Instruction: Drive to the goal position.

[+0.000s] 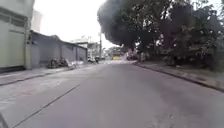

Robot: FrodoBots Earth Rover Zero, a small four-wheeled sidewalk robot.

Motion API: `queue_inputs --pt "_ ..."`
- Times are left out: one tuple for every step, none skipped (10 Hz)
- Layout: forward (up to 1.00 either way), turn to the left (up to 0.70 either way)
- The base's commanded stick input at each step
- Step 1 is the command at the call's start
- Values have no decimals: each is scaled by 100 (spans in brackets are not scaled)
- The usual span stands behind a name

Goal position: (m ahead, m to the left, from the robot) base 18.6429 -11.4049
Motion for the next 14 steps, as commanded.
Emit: queue_inputs --pt "85 0" --pt "85 -22" --pt "85 -34" --pt "85 -34" --pt "85 -34" --pt "85 -34" --pt "85 -34" --pt "85 -34" --pt "85 -34" --pt "85 -24" --pt "85 -3" --pt "85 0" --pt "85 0" --pt "85 0"
